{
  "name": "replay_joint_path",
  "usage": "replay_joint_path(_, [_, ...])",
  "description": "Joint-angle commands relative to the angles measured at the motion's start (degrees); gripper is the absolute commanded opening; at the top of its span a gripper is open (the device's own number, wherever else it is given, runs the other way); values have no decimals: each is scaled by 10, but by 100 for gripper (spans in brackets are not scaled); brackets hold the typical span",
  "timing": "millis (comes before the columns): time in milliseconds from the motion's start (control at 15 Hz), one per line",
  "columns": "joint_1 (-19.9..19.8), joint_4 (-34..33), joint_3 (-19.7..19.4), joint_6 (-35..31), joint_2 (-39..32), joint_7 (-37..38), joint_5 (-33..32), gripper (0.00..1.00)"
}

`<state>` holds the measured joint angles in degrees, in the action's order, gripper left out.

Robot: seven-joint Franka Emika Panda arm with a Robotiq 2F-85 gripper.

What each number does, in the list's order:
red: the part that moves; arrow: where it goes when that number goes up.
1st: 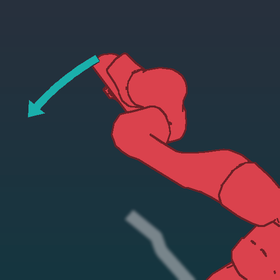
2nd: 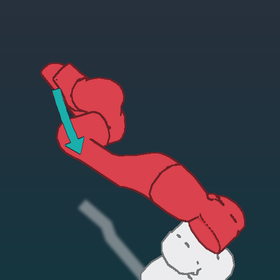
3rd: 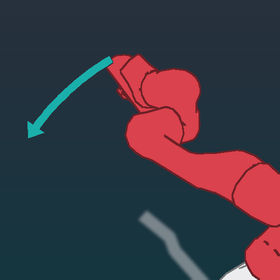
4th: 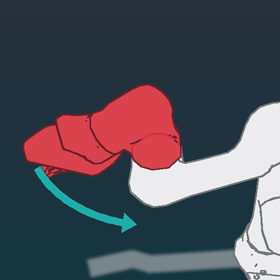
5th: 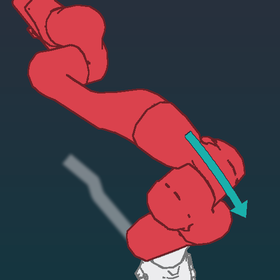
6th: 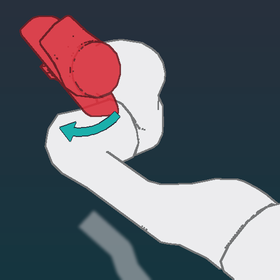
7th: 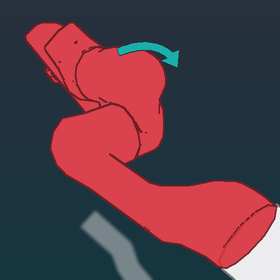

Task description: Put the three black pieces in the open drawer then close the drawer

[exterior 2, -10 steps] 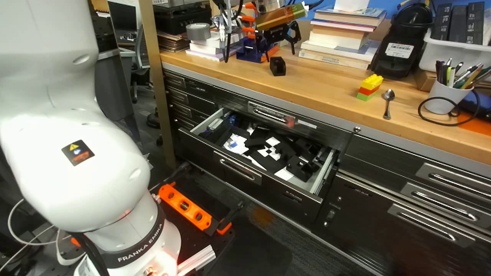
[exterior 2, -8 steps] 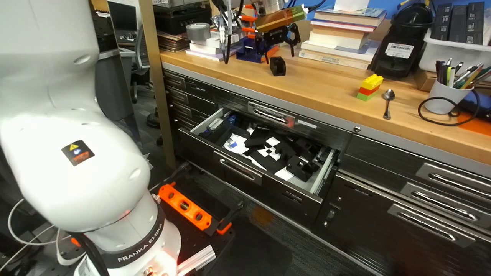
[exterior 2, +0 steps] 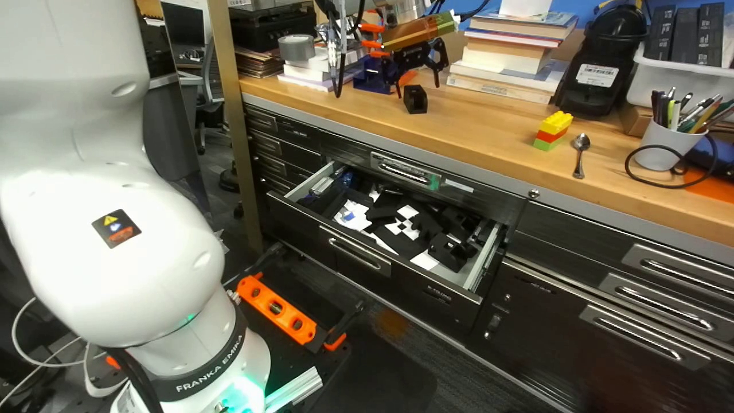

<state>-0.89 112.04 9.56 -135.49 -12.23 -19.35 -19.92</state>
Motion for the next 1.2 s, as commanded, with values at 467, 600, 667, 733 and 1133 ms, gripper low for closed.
replay_joint_path(467, [33,-182,-10,162,-155,-40,54,100])
replay_joint_path(600, [39,-239,-9,205,-197,-52,65,100])
replay_joint_path(667, [43,-269,-10,224,-216,-51,66,100])
replay_joint_path(733, [45,-299,-10,248,-228,-54,69,100])
replay_joint_path(1133, [51,-396,-9,291,-272,-72,73,69])
